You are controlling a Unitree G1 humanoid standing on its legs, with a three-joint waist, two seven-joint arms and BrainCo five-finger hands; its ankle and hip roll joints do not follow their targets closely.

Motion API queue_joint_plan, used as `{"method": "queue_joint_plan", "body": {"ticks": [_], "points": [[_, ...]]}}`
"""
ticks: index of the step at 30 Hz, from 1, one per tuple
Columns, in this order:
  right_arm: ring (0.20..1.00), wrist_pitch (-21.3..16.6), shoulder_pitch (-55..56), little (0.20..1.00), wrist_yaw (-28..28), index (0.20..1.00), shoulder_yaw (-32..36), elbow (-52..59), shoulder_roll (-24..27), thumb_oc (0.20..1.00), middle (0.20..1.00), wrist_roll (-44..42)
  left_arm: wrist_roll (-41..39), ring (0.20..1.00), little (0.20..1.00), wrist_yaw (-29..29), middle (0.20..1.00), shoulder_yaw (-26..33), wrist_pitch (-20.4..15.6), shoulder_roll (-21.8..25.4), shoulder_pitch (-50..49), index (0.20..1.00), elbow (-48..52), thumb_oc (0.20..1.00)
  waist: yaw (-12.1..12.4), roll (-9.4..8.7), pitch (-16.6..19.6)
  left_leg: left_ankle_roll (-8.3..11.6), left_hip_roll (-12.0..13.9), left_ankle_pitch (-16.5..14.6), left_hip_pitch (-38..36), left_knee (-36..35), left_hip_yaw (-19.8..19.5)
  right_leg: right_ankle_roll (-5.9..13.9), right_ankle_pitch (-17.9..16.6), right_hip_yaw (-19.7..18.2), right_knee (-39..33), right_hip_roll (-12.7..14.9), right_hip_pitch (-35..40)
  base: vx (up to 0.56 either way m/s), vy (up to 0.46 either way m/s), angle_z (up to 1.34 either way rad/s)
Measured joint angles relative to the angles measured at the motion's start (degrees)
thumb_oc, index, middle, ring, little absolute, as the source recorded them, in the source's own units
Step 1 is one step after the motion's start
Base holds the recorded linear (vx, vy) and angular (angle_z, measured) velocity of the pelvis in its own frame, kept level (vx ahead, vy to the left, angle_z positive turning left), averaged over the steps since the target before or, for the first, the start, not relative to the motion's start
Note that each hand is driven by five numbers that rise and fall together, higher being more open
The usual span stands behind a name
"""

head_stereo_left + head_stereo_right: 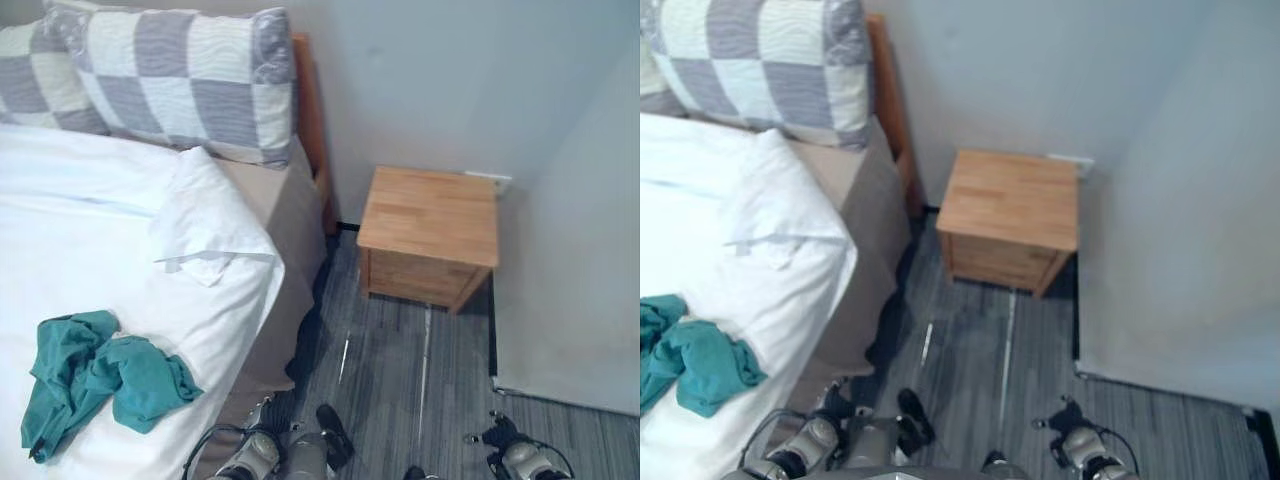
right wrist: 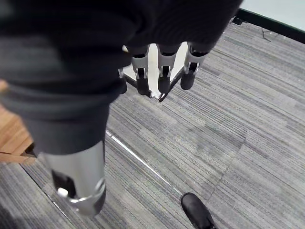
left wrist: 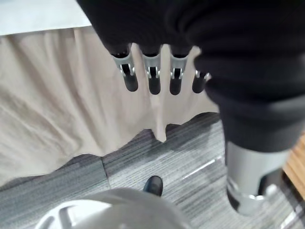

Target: Tidy up the quilt and then pick up the clothes from the bed and put them into the laundry hamper.

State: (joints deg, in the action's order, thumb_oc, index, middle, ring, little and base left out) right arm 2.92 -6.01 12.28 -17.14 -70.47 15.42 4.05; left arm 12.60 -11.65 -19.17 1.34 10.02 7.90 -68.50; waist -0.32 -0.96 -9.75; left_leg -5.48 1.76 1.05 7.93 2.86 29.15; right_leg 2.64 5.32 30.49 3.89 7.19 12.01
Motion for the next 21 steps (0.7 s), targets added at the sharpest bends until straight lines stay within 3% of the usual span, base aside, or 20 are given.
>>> {"method": "queue_joint_plan", "body": {"ticks": [1,2,3,4,6,7,8,9,10,11,12,13,14,15,16,17,18,20,21], "points": [[1.000,0.0,0.6,1.000,0.0,1.000,0.5,0.3,-0.7,1.000,1.000,0.4,0.0,1.000,1.000,0.0,1.000,0.0,0.1,0.3,-0.3,1.000,-0.2,1.000,0.0,0.04,0.0,-1.06,-0.7,1.2,-3.2,-4.1,-2.2,0.35,0.3,0.0,8.7,1.6,-2.1,0.15,0.053,1.03],[1.000,0.2,1.0,1.000,0.0,1.000,0.3,1.4,-1.3,1.000,1.000,0.4,0.0,1.000,1.000,-0.1,1.000,0.5,0.0,1.0,-0.7,1.000,-1.0,1.000,0.9,-0.52,0.0,-1.26,-1.5,1.6,-5.5,-6.4,-4.6,1.59,-0.4,-1.3,22.2,4.3,-5.7,0.13,0.018,1.04],[1.000,0.2,2.0,1.000,0.0,1.000,-0.4,4.0,-1.6,1.000,1.000,0.4,0.0,1.000,1.000,-0.1,1.000,1.3,0.0,1.8,-0.7,1.000,-1.8,1.000,1.1,-0.90,-0.1,-1.38,-2.0,1.4,-6.5,-7.0,-7.3,5.45,-2.0,-3.6,34.3,7.1,-10.7,0.14,-0.012,1.15],[1.000,-0.1,2.3,1.000,0.1,1.000,-2.0,6.6,-1.6,1.000,1.000,0.5,0.0,1.000,1.000,-0.3,1.000,1.6,0.1,2.8,-0.6,1.000,-2.0,1.000,1.3,-1.81,0.0,-1.39,-2.4,1.4,-7.4,-7.5,-10.0,6.15,-0.8,-5.7,38.1,7.6,-13.6,0.18,-0.069,1.39],[1.000,-0.6,0.7,1.000,0.1,1.000,-1.9,11.0,-1.5,1.000,1.000,0.6,0.0,1.000,1.000,-0.6,1.000,1.6,0.4,4.6,-0.5,1.000,-1.7,1.000,1.9,-2.50,-0.5,-1.33,-2.8,1.4,-8.1,-7.4,-14.2,6.09,3.0,-13.7,35.4,4.5,-19.8,0.20,-0.108,1.57],[1.000,-1.3,-0.3,1.000,0.4,1.000,-1.5,15.8,-0.3,1.000,1.000,0.6,0.0,1.000,1.000,-0.7,1.000,1.5,0.3,5.5,-0.8,1.000,-0.9,1.000,1.7,-1.82,-0.9,-1.04,-3.1,1.4,-8.9,-7.4,-17.6,5.37,4.1,-20.9,27.5,0.4,-23.1,0.26,-0.145,1.76],[1.000,-1.3,-1.0,1.000,0.8,1.000,-0.6,19.3,0.8,1.000,1.000,0.6,0.0,1.000,1.000,-0.7,1.000,1.4,0.3,5.1,-1.0,1.000,-0.2,1.000,1.9,-1.41,-1.3,-0.52,-3.4,1.0,-9.8,-7.4,-21.1,4.57,4.6,-24.6,24.0,-1.8,-24.6,0.35,-0.212,2.19],[1.000,-1.7,-0.2,1.000,1.3,1.000,-0.6,25.3,3.1,1.000,1.000,0.6,0.0,1.000,1.000,-0.9,1.000,1.5,0.1,4.1,-1.4,1.000,0.5,1.000,1.5,-0.48,-1.6,0.36,-3.0,0.5,-10.7,-7.4,-26.0,3.93,5.0,-32.8,18.1,-6.5,-24.8,0.22,-0.165,2.33],[1.000,-2.6,0.7,1.000,1.7,1.000,-0.4,31.1,5.9,1.000,1.000,0.6,-0.1,1.000,1.000,-1.1,1.000,1.6,-0.1,3.5,-1.7,1.000,0.5,1.000,0.5,-0.15,-1.8,1.73,-3.2,-0.8,-11.4,-7.5,-29.2,4.08,4.6,-40.1,12.6,-10.0,-25.0,0.17,-0.184,2.49],[1.000,-3.0,1.6,1.000,1.7,1.000,1.3,35.1,7.4,1.000,1.000,0.6,-0.1,1.000,1.000,-1.1,1.000,1.7,-0.2,3.8,-2.5,1.000,0.8,1.000,0.4,-0.70,-1.9,1.66,-4.0,-1.5,-12.2,-7.5,-31.8,4.32,4.2,-45.3,10.2,-11.4,-25.4,0.11,-0.186,2.05],[1.000,-3.5,2.2,1.000,2.1,1.000,2.4,37.6,8.5,1.000,1.000,0.6,-0.1,1.000,1.000,-1.4,1.000,2.2,-0.2,4.1,-3.4,1.000,1.0,1.000,0.5,-1.24,-1.8,1.48,-4.6,-1.8,-12.6,-7.5,-33.8,3.21,2.0,-48.2,8.9,-11.8,-25.9,0.07,-0.182,1.57],[1.000,-3.8,2.3,1.000,2.7,1.000,4.1,39.5,9.2,1.000,1.000,0.7,-0.1,1.000,1.000,-1.5,1.000,3.4,-0.1,4.1,-5.3,1.000,0.8,1.000,0.4,-1.65,-1.2,1.49,-5.0,-2.0,-13.1,-7.5,-36.6,3.07,-2.2,-47.9,8.7,-11.4,-25.3,0.09,-0.198,1.71],[1.000,-4.5,2.6,1.000,4.4,1.000,6.7,40.7,10.9,1.000,1.000,1.7,-0.1,1.000,1.000,-2.0,1.000,4.0,0.0,4.1,-7.5,1.000,0.5,1.000,0.2,-1.55,-0.3,2.57,-5.0,-2.0,-13.9,-7.4,-39.7,-0.01,-7.9,-43.6,5.7,-9.9,-23.4,0.11,-0.197,1.46],[1.000,-4.7,1.2,1.000,4.9,1.000,7.3,40.4,11.3,1.000,1.000,2.6,-0.1,1.000,1.000,-2.1,1.000,4.1,0.1,4.5,-9.4,1.000,0.2,1.000,0.8,-1.35,-0.3,3.37,-4.5,-1.4,-13.7,-7.4,-39.3,-0.91,-9.4,-42.7,3.6,-9.5,-21.9,0.11,-0.180,1.10],[1.000,-4.7,0.1,1.000,5.2,1.000,8.0,40.6,11.9,1.000,1.000,2.8,-0.1,1.000,1.000,-2.0,1.000,4.8,0.0,4.1,-10.7,1.000,-0.1,1.000,0.9,0.07,-0.3,4.08,-3.2,-1.8,-13.8,-7.4,-39.1,-1.05,-9.5,-41.3,1.4,-10.0,-20.5,0.11,-0.160,0.57],[1.000,-4.5,-1.5,1.000,5.9,1.000,8.3,43.4,13.7,1.000,1.000,2.9,-0.2,1.000,1.000,-2.1,1.000,7.6,0.0,3.7,-13.0,1.000,-0.2,1.000,1.5,1.52,-0.3,4.90,-1.9,-2.0,-14.1,-7.4,-39.0,-2.27,-11.6,-39.1,-3.8,-10.3,-17.4,0.13,-0.173,0.74],[1.000,-5.4,-3.2,1.000,6.7,1.000,9.0,45.6,15.0,1.000,1.000,5.0,-0.8,1.000,1.000,-2.1,1.000,8.4,0.3,3.6,-14.6,1.000,-0.3,1.000,2.1,1.69,-0.5,5.85,-1.6,-1.6,-14.0,-6.6,-37.9,-3.66,-14.2,-38.2,-8.7,-10.4,-14.4,0.10,-0.170,0.67],[1.000,-5.0,-6.0,1.000,6.9,1.000,9.2,47.9,15.2,1.000,1.000,6.2,-1.2,1.000,1.000,-2.1,1.000,9.0,-0.1,3.2,-15.2,1.000,-1.8,1.000,3.3,1.46,-1.0,6.95,-1.2,-1.2,-13.3,-5.7,-37.1,-4.05,-13.9,-36.4,-8.6,-10.4,-13.2,-0.03,-0.084,0.47],[1.000,-4.7,-6.2,1.000,7.2,1.000,9.4,50.3,15.6,1.000,1.000,7.3,-1.2,1.000,1.000,-2.1,1.000,9.2,-0.3,3.0,-14.7,1.000,-2.2,1.000,3.6,0.51,-1.6,8.18,-1.1,-1.2,-12.6,-4.9,-37.0,-4.39,-13.7,-34.7,-8.6,-9.8,-12.8,-0.09,-0.021,1.16]]}}
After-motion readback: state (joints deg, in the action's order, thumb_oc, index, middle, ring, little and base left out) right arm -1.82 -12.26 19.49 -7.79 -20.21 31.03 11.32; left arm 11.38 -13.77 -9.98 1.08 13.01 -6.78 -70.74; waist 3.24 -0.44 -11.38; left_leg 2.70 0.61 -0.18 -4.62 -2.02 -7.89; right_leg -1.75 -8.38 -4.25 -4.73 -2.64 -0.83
